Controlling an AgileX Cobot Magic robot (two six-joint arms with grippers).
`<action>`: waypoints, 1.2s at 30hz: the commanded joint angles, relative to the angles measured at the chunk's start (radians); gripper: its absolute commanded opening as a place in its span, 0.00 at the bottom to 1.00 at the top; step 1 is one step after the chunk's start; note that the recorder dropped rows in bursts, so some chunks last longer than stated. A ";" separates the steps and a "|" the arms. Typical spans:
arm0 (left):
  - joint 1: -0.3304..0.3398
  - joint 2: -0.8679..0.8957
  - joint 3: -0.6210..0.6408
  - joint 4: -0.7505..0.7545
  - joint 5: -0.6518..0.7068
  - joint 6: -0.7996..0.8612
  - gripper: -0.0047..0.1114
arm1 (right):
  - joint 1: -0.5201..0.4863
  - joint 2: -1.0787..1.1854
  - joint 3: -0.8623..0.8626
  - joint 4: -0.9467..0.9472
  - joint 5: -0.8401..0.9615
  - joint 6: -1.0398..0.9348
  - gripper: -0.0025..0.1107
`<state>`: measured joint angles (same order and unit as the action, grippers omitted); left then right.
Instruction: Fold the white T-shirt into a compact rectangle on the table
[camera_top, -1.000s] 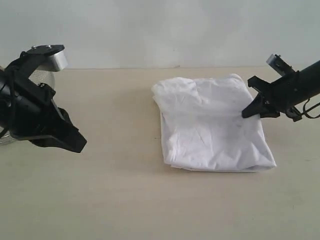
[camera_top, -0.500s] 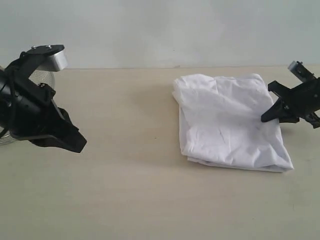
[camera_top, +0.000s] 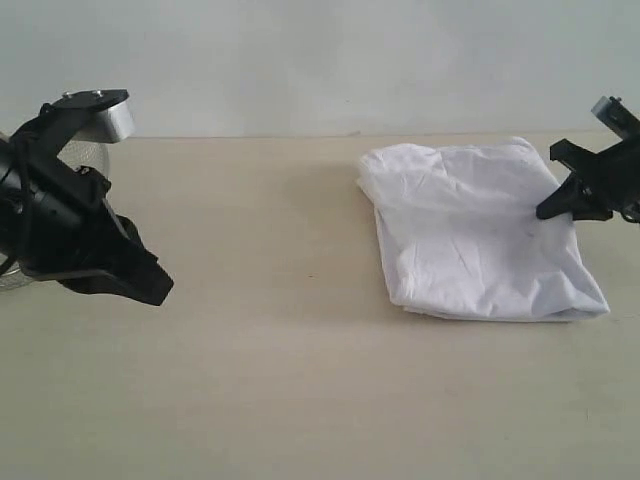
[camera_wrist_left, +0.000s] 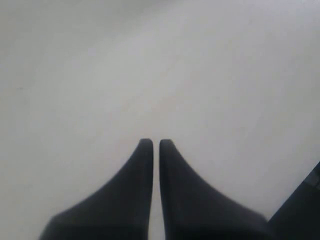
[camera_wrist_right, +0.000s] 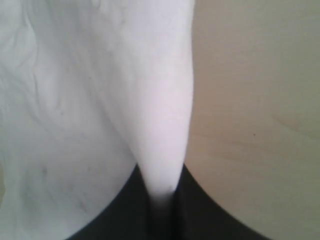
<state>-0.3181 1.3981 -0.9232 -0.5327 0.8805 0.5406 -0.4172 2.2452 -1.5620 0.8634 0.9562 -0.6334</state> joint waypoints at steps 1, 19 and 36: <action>-0.006 -0.008 0.004 -0.009 0.006 -0.010 0.08 | -0.008 0.011 -0.037 -0.009 -0.009 0.016 0.02; -0.006 -0.008 0.004 -0.009 0.006 -0.016 0.08 | -0.008 0.069 -0.066 -0.026 -0.011 0.069 0.05; -0.006 -0.008 0.004 -0.009 0.002 -0.016 0.08 | -0.017 0.027 -0.066 -0.051 0.010 0.107 0.66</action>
<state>-0.3181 1.3981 -0.9232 -0.5327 0.8805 0.5329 -0.4176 2.2990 -1.6322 0.8610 0.9822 -0.5420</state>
